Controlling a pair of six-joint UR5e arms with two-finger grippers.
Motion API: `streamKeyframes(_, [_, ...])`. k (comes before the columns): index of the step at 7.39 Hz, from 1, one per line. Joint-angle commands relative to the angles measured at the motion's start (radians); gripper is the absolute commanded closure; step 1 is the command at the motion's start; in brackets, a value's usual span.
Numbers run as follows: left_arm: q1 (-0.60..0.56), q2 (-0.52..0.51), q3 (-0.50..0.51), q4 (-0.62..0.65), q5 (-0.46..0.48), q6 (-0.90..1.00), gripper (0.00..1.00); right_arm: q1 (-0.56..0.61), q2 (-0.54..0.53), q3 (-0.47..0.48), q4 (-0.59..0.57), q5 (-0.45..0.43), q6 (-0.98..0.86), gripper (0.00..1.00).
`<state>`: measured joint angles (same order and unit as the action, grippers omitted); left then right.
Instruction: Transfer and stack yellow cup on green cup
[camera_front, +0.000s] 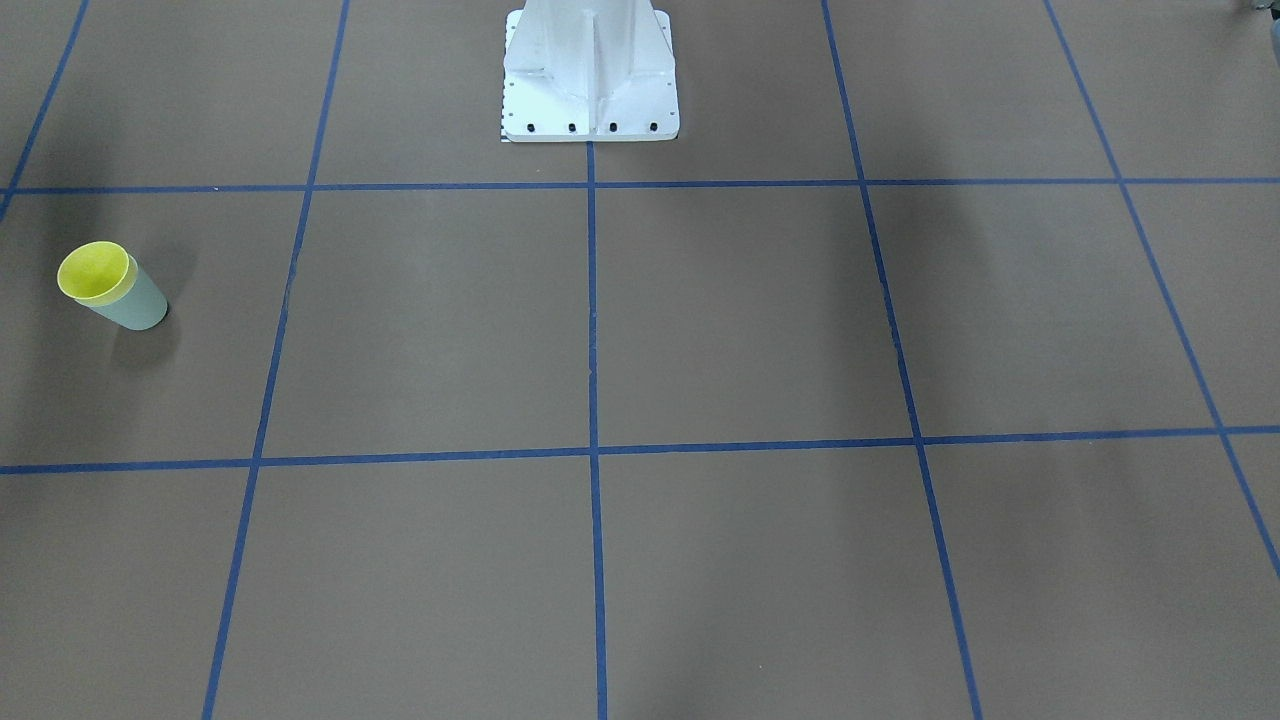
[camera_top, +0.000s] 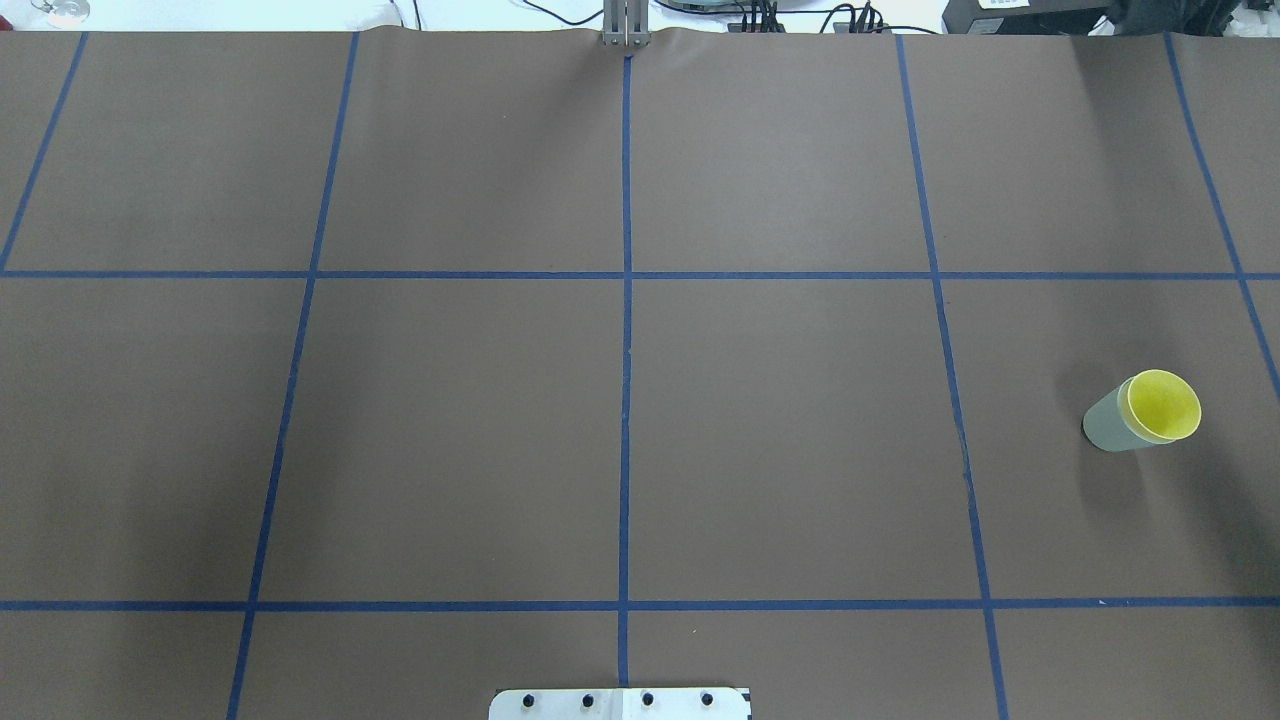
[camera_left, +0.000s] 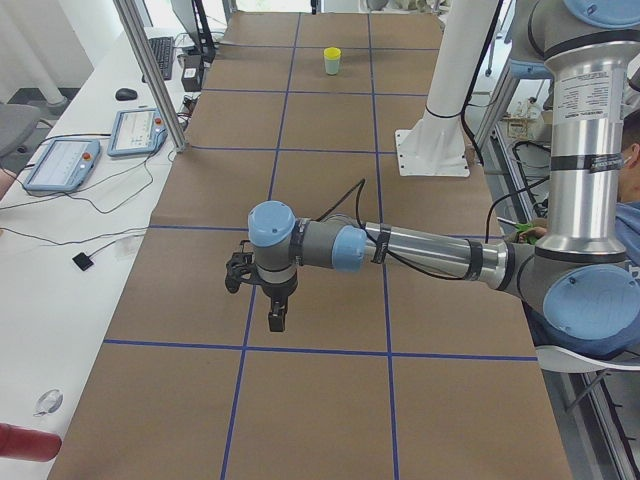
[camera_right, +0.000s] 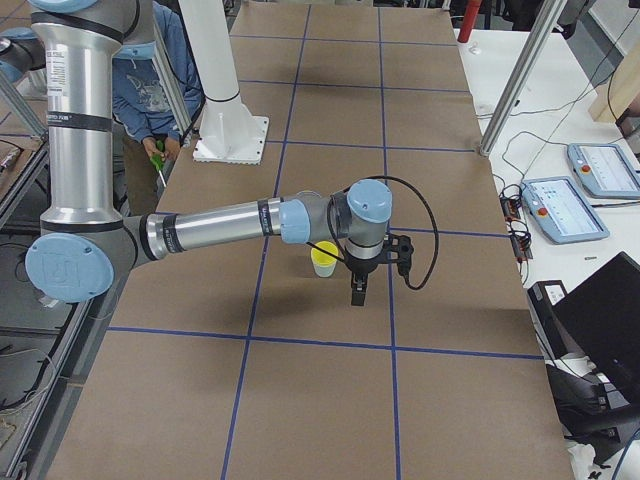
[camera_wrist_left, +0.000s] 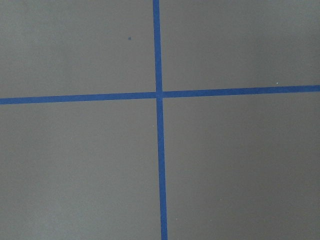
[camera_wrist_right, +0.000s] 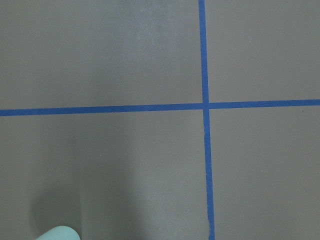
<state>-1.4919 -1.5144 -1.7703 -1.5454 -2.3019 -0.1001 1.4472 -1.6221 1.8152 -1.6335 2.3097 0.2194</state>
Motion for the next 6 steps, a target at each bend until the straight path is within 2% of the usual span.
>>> streamKeyframes(1, [-0.004,0.029,0.003,-0.005,-0.004,0.079,0.00,0.005,-0.001,-0.020,-0.002,0.010,-0.049,0.01])
streamKeyframes(6, [-0.002,0.020,0.002,-0.002,-0.005,0.080,0.00,0.006,0.010,-0.036,0.001,0.010,-0.086,0.01])
